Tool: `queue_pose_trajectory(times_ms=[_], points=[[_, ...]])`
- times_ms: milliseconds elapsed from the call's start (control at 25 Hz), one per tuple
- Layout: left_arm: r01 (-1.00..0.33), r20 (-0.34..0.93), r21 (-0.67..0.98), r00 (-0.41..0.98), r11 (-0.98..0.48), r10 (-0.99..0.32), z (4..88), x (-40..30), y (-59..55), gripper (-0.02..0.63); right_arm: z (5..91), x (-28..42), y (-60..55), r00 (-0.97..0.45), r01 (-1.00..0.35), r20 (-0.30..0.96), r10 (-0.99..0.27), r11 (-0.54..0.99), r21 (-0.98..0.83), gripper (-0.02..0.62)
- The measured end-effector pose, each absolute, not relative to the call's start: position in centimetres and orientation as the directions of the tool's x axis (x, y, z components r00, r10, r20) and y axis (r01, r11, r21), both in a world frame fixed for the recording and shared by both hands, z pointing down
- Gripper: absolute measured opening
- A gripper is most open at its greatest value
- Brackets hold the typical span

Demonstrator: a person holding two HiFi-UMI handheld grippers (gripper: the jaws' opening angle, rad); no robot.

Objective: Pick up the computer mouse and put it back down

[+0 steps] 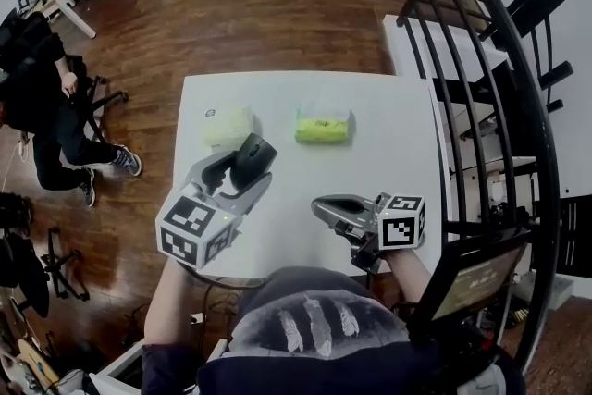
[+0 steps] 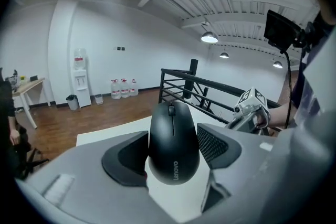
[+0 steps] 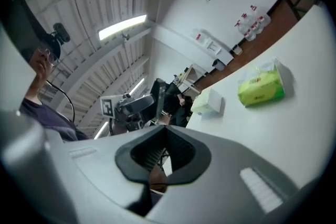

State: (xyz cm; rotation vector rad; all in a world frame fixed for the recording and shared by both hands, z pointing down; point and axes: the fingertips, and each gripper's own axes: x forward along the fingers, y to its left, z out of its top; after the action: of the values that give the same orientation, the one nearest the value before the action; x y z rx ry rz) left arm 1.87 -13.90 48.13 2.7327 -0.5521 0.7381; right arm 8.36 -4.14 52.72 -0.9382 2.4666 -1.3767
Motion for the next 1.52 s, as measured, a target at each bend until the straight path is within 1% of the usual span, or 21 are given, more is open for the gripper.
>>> queue_pose_trajectory(times_ms=[200,440,640,960,1280,1520], points=[[-0.413,0.598,0.168,0.765,-0.895,-0.24,52.3,2.9,-14.6,0.305,53.0,8.7,-5.5,-0.791,-0.517,0.228,-0.568,0.421,-0.745,0.005],[-0.398,0.675,0.193,0.717,-0.897,-0.173,57.7,4.6,-15.3,0.305,54.1,10.0,-6.8,-0.767,-0.583,0.318,-0.557,0.398,-0.709,0.005],[-0.386,0.734,0.207,0.669,-0.899,-0.119,62.0,5.3,-15.4,0.305,55.8,10.2,-7.9,-0.738,-0.648,0.415,-0.532,0.39,-0.654,0.005],[-0.372,0.8,0.224,0.597,-0.901,-0.048,66.9,5.4,-15.6,0.307,58.9,10.7,-8.5,-0.66,-0.751,0.602,-0.449,0.417,-0.512,0.005],[-0.373,0.858,0.249,0.513,-0.894,0.025,71.7,3.7,-14.7,0.307,60.9,9.7,-7.6,-0.654,-0.756,0.633,-0.414,0.386,-0.529,0.005],[-0.363,0.879,0.238,0.476,-0.901,0.04,73.1,4.5,-14.7,0.308,61.0,10.3,-7.8,-0.658,-0.752,0.633,-0.408,0.383,-0.536,0.005]])
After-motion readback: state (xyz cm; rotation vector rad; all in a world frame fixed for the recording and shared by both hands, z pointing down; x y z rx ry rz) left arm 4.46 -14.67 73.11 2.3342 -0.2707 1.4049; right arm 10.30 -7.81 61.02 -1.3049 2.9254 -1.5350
